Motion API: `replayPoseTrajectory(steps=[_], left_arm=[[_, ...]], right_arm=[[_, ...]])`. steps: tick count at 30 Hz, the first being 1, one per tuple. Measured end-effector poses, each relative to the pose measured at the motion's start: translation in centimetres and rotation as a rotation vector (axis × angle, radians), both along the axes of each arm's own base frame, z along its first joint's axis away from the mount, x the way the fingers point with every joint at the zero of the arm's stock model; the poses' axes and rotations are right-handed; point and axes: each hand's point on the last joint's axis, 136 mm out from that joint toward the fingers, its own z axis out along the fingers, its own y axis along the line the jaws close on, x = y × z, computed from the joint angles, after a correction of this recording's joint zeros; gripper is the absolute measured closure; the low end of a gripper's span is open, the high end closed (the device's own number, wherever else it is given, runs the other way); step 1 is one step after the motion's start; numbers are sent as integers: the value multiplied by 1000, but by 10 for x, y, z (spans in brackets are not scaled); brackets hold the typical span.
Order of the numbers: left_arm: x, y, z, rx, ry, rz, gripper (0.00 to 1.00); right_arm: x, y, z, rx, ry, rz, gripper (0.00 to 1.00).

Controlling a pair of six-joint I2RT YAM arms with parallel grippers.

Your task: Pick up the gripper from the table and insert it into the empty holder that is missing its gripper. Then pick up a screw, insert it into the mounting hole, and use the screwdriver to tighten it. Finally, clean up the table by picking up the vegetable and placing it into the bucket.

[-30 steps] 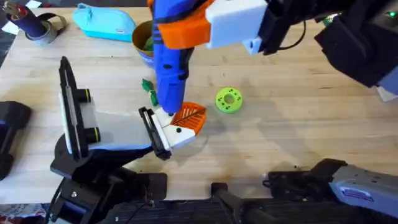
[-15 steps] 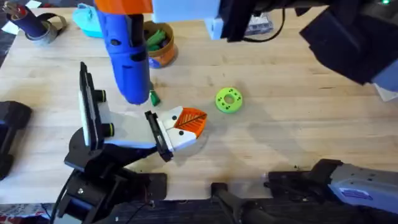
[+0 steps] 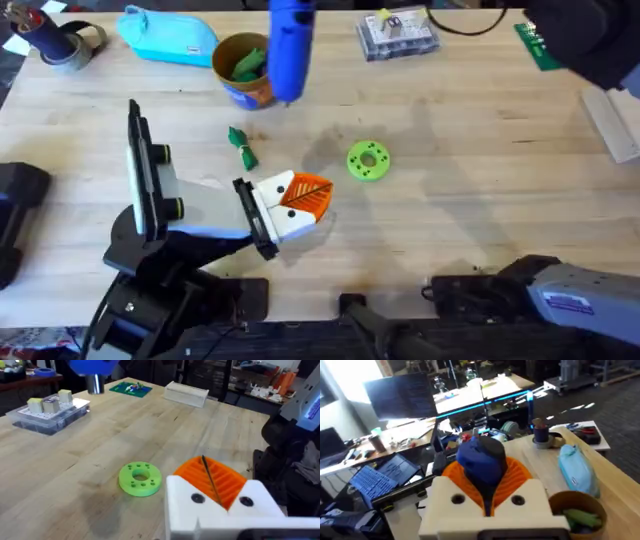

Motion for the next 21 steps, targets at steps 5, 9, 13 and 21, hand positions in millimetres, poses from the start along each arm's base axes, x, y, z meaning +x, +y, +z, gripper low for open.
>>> replayPoseTrajectory(steps=[5, 9, 13, 21], left_arm=[[0, 0, 0, 0, 0, 0, 991], [0, 0, 0, 0, 0, 0, 991], [0, 0, 0, 0, 0, -1, 991], [0, 0, 0, 0, 0, -1, 991]], right_arm=[[30, -29, -29, -72, 128, -116, 960], [49, -55, -73, -194, 260, -246, 959], [64, -86, -120, -372, 329, -429, 959], [83, -154, -180, -770, 278, -741, 959]])
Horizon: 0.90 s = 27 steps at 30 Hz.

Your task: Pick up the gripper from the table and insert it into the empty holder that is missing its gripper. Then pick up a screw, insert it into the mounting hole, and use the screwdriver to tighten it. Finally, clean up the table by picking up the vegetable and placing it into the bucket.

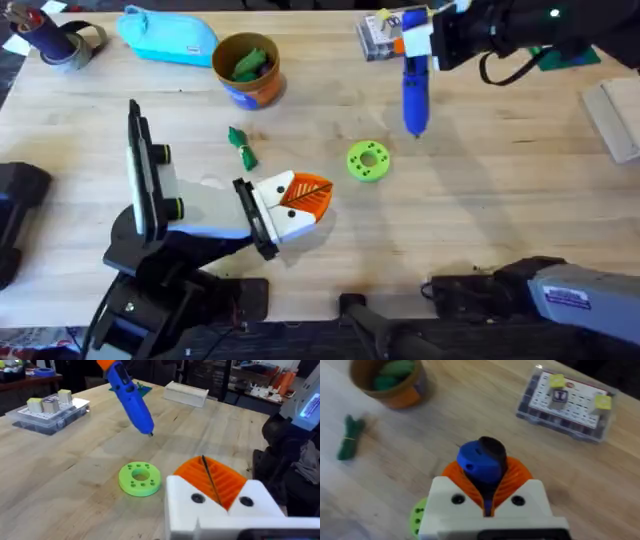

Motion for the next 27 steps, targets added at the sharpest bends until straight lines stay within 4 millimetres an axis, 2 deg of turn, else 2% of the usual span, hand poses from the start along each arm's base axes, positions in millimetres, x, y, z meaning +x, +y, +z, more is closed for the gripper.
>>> replayPoseTrajectory(steps=[5, 10, 16, 20, 24, 25, 26, 27], left_arm=[[0, 0, 0, 0, 0, 0, 991], [0, 0, 0, 0, 0, 1, 991], [0, 0, 0, 0, 0, 2, 991], [0, 0, 0, 0, 0, 2, 991], [0, 0, 0, 0, 0, 2, 991], [0, 0, 0, 0, 0, 2, 991], [0, 0, 0, 0, 0, 2, 991], [0, 0, 0, 0, 0, 2, 991]], right_arm=[[10, -21, -30, -185, 22, -15, 959], [16, -29, -74, -307, 113, 3, 959], [8, -16, -120, -454, 197, 151, 961], [2, -5, -136, -565, 194, 262, 966], [-3, 5, -142, -653, 177, 361, 965], [-5, 7, -143, -666, 172, 378, 935], [-6, 9, -143, -673, 169, 390, 841], [-7, 11, -143, -681, 165, 403, 693]])
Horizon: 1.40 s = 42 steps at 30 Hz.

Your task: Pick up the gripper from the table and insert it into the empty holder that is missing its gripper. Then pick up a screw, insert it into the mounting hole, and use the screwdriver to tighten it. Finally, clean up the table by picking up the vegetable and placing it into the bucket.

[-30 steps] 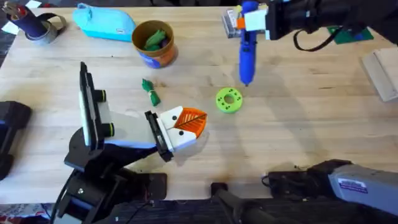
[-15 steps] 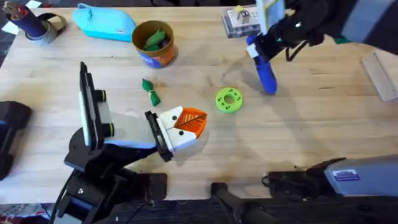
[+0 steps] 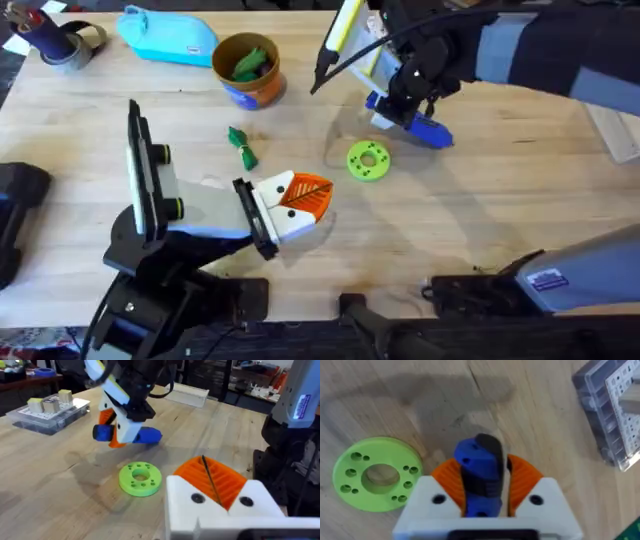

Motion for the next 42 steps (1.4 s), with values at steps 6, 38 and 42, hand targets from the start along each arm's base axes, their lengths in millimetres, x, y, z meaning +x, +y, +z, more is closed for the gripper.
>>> replayPoseTrajectory(steps=[6, 38, 42], left_arm=[[0, 0, 0, 0, 0, 0, 991], [0, 0, 0, 0, 0, 0, 991], [0, 0, 0, 0, 0, 0, 991]], right_arm=[[-6, 6, 0, -14, 6, 16, 12], [-59, -5, 110, 441, -43, -540, 6], [-60, -5, 110, 467, -32, -590, 5]])
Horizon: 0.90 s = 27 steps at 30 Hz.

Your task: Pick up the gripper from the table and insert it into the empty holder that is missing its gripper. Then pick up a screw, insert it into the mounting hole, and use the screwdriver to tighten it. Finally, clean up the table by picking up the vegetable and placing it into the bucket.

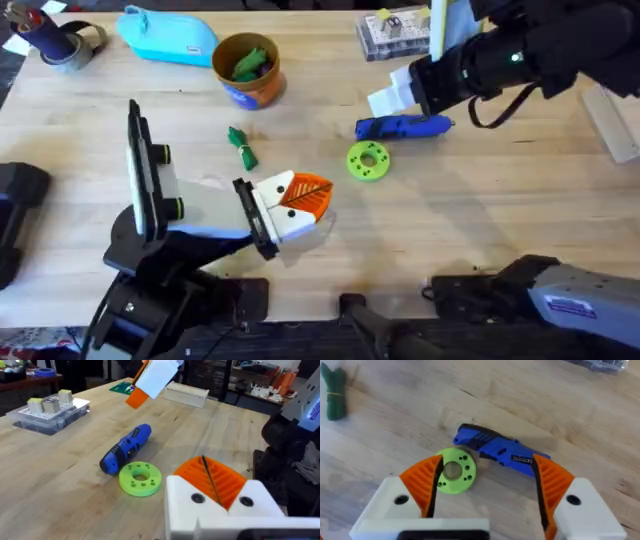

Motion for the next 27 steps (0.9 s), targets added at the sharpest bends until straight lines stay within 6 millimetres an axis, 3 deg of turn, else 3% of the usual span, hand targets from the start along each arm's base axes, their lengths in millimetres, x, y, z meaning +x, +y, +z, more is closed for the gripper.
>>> replayPoseTrajectory(steps=[27], left_arm=[[0, 0, 0, 0, 0, 0, 991]], right_arm=[[0, 0, 0, 10, 4, -16, 6]])
